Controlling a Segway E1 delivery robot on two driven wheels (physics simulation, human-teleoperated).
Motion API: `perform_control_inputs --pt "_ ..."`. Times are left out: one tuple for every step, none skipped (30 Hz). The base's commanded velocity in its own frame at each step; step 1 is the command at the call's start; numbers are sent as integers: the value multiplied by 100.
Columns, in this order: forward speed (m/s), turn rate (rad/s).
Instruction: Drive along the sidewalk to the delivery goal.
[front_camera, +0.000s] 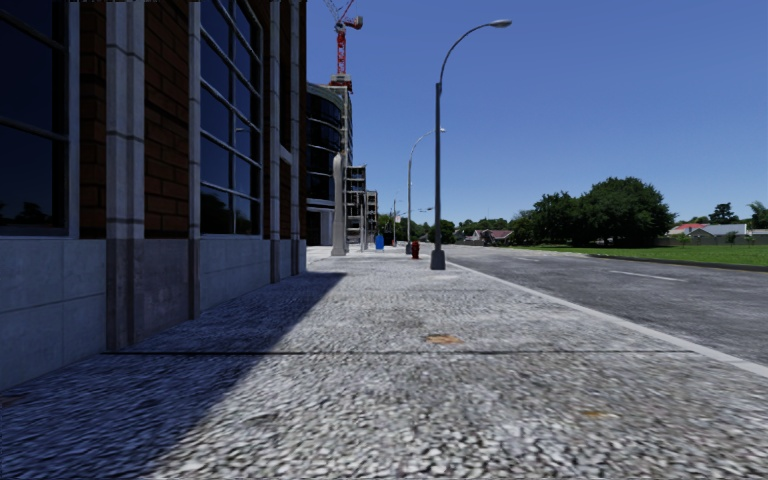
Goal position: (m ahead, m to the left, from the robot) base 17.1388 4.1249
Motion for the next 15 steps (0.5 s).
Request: perform_control_inputs --pt "200 0" --pt "200 0" --pt "200 0" --pt "200 0" --pt "200 0" --pt "200 0" --pt "200 0" --pt "200 0" --pt "200 0" --pt "200 0" --pt "200 0" --pt "200 0" --pt "200 0" --pt "200 0" --pt "200 0"
